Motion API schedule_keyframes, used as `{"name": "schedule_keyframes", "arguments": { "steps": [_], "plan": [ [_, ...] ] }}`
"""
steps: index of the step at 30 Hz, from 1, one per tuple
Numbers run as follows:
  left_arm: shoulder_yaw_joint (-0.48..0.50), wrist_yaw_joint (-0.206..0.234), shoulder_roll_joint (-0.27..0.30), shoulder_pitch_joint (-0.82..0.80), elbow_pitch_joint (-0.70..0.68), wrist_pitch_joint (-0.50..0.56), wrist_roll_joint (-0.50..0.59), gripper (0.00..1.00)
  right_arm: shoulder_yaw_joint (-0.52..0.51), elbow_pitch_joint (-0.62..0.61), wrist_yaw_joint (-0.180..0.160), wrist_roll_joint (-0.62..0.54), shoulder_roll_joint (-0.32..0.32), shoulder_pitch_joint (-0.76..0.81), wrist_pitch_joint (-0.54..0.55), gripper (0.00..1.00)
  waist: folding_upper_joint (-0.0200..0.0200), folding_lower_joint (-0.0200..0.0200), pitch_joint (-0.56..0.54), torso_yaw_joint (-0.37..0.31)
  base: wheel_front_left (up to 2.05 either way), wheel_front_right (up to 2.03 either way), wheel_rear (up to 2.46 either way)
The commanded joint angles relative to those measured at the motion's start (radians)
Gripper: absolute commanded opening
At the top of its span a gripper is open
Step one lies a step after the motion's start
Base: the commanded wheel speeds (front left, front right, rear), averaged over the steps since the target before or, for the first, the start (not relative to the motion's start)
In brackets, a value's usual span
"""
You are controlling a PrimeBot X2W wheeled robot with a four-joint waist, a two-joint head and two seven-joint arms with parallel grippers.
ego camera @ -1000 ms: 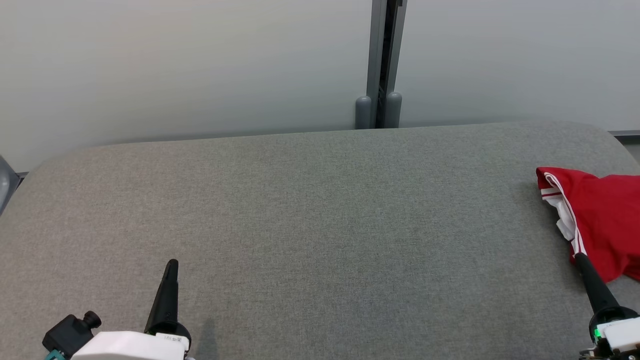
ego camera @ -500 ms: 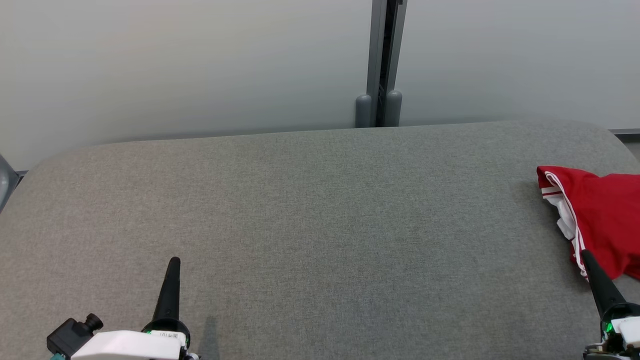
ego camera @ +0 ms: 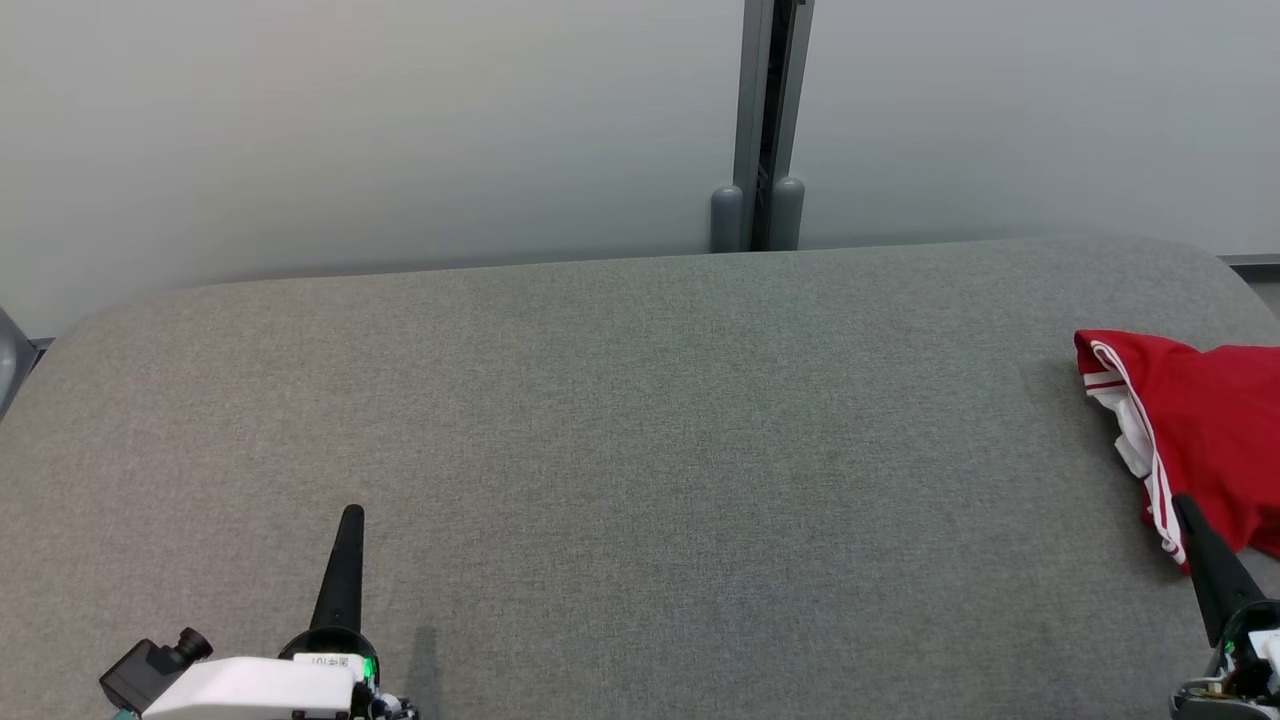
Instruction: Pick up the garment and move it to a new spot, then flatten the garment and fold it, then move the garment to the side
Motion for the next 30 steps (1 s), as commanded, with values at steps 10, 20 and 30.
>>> {"name": "schedule_keyframes", "arguments": {
  "steps": [10, 20, 30],
  "plan": [
    [0.014, -0.026, -0.011, -0.026, 0.003, 0.004, -0.073, 0.0, -0.019, 0.016, 0.0, 0.089, -0.004, -0.026, 0.02, 0.0, 0.0, 0.0, 0.003, 0.0, 0.0, 0.0, 0.0],
    [0.019, -0.042, -0.025, -0.029, 0.009, 0.007, -0.132, 0.0, -0.033, 0.033, 0.0, 0.16, -0.003, -0.034, 0.034, 0.0, 0.0, 0.0, 0.006, 0.0, 0.0, 0.0, 0.0],
    [0.025, -0.059, -0.039, -0.033, 0.014, 0.009, -0.189, 0.0, -0.044, 0.048, 0.0, 0.226, -0.003, -0.043, 0.047, 0.0, 0.0, 0.0, 0.01, 0.0, 0.0, 0.0, 0.0]
  ]
}}
